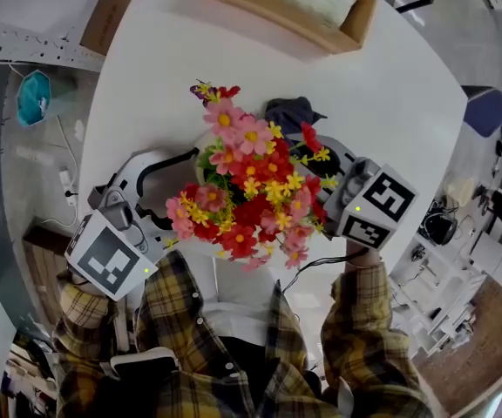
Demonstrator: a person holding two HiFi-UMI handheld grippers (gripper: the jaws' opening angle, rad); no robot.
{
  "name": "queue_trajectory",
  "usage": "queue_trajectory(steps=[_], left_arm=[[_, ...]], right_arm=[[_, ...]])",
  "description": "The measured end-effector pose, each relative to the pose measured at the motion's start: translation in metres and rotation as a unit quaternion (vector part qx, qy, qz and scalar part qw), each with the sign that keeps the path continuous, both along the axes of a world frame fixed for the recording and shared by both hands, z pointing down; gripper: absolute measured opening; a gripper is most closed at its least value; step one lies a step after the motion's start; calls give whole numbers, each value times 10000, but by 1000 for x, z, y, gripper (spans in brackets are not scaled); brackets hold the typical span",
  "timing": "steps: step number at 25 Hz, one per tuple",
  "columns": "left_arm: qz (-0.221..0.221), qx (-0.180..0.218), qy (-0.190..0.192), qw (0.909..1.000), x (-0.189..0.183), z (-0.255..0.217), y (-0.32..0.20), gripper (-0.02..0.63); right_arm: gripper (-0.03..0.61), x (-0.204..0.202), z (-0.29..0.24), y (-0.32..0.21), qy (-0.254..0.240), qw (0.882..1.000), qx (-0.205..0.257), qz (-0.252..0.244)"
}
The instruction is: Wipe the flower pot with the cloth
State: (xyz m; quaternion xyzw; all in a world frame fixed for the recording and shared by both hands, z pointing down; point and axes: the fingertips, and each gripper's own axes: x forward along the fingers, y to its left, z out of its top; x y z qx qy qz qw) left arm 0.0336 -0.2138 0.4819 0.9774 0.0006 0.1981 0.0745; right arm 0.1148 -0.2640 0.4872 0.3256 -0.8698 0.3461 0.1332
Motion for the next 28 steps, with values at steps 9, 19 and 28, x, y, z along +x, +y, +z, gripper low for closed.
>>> queue_trajectory(steps=[9,19,28], left_arm=[[1298,-48,-81,9915,18,3,-6,350],[1530,-159,-94,9881,19,2,-7,350],[225,-249,-1,9994,3,-2,1,350]], right_arm=[[11,-5,2,-41,-320,9989,-161,-290],[11,-11,-1,-46,-384,9987,-173,-296],[11,7,5,-30,-233,9993,-91,284]])
